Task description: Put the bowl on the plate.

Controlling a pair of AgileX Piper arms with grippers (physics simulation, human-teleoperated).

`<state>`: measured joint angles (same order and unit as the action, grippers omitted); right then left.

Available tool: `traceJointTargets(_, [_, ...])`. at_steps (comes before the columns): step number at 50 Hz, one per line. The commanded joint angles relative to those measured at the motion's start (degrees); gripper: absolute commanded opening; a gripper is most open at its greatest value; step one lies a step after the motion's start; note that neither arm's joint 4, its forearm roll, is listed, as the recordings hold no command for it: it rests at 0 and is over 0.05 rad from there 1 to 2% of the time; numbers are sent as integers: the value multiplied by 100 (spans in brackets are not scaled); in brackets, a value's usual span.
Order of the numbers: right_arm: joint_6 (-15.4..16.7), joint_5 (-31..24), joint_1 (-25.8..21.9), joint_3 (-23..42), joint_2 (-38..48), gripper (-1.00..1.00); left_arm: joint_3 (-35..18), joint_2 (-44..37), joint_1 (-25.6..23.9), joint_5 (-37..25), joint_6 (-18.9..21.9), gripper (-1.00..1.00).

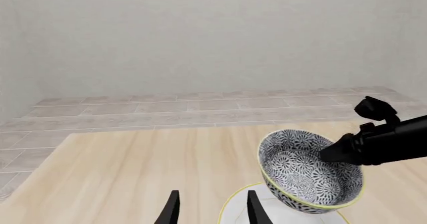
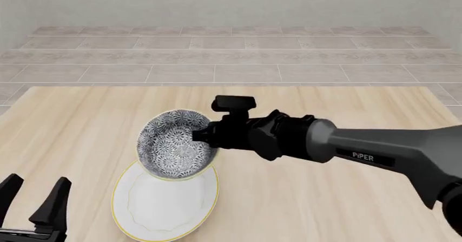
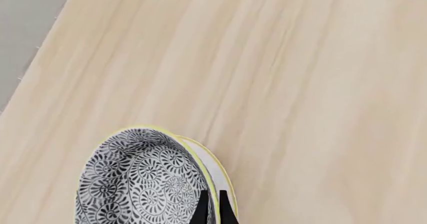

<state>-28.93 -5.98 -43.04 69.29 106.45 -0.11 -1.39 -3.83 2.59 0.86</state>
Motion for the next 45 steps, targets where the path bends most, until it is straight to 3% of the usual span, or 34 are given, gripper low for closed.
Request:
traceJointTargets(1, [-110, 119, -17, 97, 253, -100, 0, -35, 4, 30, 6, 100])
traceJointTargets(45, [-296, 305, -291, 230, 782, -100, -3, -147, 8, 150, 11, 100])
